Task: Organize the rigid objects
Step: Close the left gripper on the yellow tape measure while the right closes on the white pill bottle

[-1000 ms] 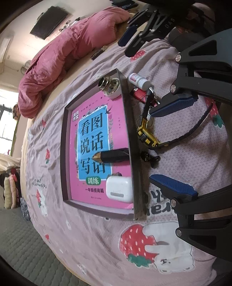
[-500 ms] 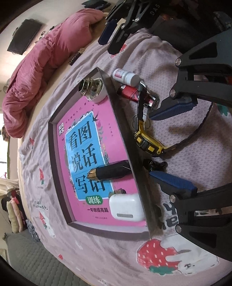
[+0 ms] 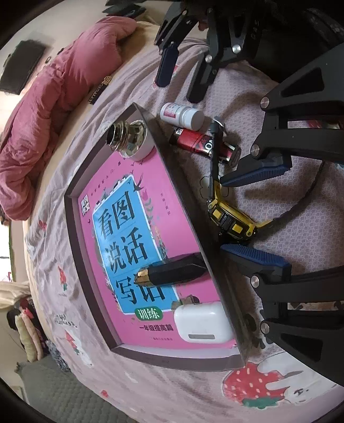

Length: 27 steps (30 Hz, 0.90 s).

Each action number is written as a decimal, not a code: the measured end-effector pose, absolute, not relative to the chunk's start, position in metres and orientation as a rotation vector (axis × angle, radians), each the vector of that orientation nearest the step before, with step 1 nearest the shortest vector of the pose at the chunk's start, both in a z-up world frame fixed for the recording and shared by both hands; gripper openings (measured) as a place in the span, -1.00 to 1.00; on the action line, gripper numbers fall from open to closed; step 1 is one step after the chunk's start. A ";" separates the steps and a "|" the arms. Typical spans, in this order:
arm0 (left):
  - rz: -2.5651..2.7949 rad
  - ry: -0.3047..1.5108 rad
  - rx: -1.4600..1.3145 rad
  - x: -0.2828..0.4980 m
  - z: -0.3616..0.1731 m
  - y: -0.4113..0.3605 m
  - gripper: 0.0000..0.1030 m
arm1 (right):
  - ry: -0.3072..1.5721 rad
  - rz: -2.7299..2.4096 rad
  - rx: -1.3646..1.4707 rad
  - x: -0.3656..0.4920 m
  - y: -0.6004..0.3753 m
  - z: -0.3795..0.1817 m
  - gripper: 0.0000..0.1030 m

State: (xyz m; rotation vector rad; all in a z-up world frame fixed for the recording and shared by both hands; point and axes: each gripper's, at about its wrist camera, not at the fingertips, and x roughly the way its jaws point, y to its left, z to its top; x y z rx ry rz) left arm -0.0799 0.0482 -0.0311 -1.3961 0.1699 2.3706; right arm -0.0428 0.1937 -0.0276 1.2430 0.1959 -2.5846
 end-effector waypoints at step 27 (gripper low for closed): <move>2.283 0.417 -1.429 -0.086 -0.048 0.078 -0.26 | 0.314 -2.534 1.213 -0.062 0.183 -0.053 0.11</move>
